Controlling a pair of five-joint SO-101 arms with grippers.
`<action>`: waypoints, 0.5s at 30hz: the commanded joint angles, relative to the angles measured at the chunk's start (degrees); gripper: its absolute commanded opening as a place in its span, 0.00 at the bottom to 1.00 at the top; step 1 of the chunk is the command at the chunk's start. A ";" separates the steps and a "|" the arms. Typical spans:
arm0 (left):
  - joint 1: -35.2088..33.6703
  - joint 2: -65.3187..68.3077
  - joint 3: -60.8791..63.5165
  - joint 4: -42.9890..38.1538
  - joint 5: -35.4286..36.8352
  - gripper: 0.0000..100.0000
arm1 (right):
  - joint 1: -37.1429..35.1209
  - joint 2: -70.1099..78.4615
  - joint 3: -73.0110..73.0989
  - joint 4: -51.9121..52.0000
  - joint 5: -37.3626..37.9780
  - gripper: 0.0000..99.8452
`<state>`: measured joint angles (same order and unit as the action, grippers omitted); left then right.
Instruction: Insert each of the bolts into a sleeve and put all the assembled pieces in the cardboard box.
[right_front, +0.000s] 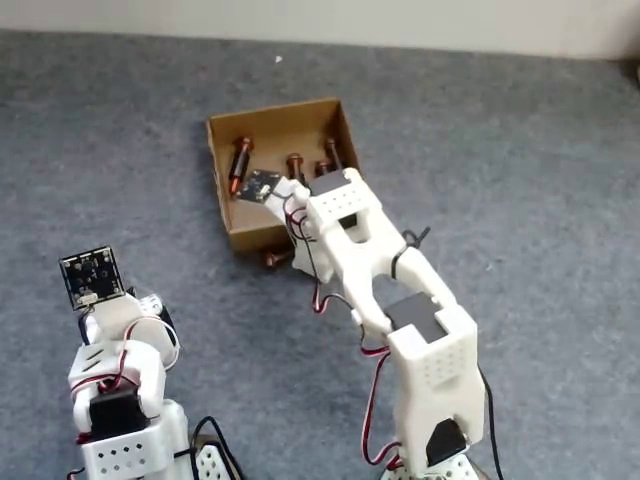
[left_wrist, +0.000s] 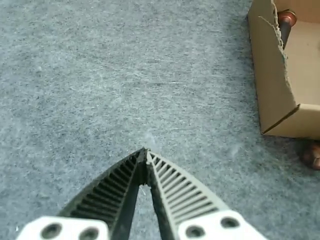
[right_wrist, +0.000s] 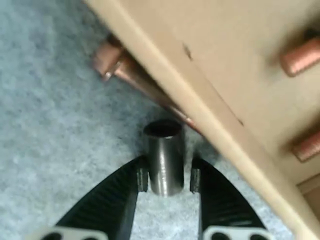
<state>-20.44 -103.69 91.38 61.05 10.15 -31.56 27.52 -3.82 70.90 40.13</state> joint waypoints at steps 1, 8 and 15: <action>-0.40 -0.31 -2.24 -0.09 -0.88 0.01 | -1.36 -1.80 -0.22 -2.24 -0.26 0.14; -0.40 -0.31 -2.24 -0.09 -0.88 0.01 | -2.24 1.98 -0.22 -2.24 -0.53 0.06; -0.40 -0.31 -2.24 -0.09 -0.88 0.01 | -3.03 -4.97 -0.13 -1.63 -0.53 0.00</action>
<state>-20.44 -103.69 91.38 61.05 10.15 -32.26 28.84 -4.00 69.93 39.78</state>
